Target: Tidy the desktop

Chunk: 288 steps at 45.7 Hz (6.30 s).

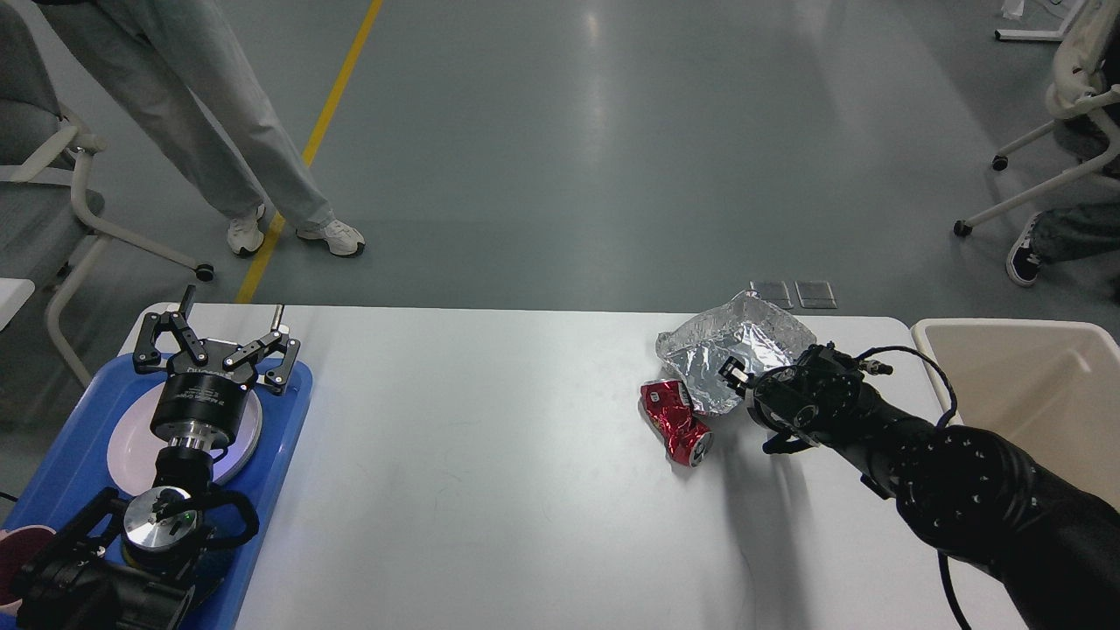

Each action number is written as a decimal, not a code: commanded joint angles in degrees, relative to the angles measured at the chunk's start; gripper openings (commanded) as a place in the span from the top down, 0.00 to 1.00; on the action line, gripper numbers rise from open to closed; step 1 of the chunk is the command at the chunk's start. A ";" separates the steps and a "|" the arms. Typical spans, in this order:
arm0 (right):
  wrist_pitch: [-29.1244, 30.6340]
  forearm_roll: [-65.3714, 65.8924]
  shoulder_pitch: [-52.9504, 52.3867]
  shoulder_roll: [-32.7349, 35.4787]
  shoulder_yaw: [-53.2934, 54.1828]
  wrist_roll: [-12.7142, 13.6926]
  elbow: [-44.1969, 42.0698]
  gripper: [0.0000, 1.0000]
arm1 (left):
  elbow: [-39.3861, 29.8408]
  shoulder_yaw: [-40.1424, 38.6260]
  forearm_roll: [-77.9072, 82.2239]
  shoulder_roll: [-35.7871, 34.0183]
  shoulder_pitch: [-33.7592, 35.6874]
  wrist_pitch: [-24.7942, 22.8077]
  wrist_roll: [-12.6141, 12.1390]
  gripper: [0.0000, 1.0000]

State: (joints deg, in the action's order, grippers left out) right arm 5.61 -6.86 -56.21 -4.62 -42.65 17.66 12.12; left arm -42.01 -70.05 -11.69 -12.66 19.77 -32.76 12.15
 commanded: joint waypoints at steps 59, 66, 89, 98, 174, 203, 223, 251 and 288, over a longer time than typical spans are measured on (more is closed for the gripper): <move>1.16 -0.70 -33.94 32.64 -7.87 2.29 53.42 1.00 | 0.00 -0.09 0.00 0.00 0.00 0.07 0.07 0.04; 1.25 -0.79 -49.58 35.11 -19.12 0.98 69.42 1.00 | 0.00 -0.09 0.00 0.00 0.00 0.07 -0.02 0.04; 15.84 -0.70 -69.21 33.62 -49.28 -21.44 83.24 1.00 | 0.00 -0.09 0.00 0.00 0.00 0.07 0.07 0.04; 5.82 0.35 -65.27 43.62 -51.83 -20.91 78.42 1.00 | 0.00 0.00 0.00 0.00 0.00 0.07 -0.02 0.04; -5.60 4.13 27.74 27.91 -2.08 -10.19 -8.87 0.13 | 0.00 0.00 0.00 0.00 0.00 0.07 0.07 0.04; -6.05 13.96 6.58 41.61 -3.84 -9.32 17.21 0.00 | 0.00 -0.09 0.00 0.00 0.00 0.07 0.07 0.04; 15.55 20.39 -45.89 35.56 -29.86 -4.21 54.84 0.00 | 0.00 0.00 0.00 0.00 0.00 0.07 0.07 0.04; 34.91 19.95 -81.34 15.43 -22.39 -4.21 79.46 0.00 | 0.00 0.00 0.00 0.00 0.00 0.07 0.07 0.04; 20.41 47.53 -44.09 3.39 -4.73 -5.62 52.15 0.00 | 0.00 0.00 0.00 0.00 0.00 0.07 0.07 0.04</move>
State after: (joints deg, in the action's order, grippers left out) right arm 26.10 31.69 -108.18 2.04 -50.52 12.67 71.29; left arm -42.01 -70.05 -11.68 -12.66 19.78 -32.70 12.22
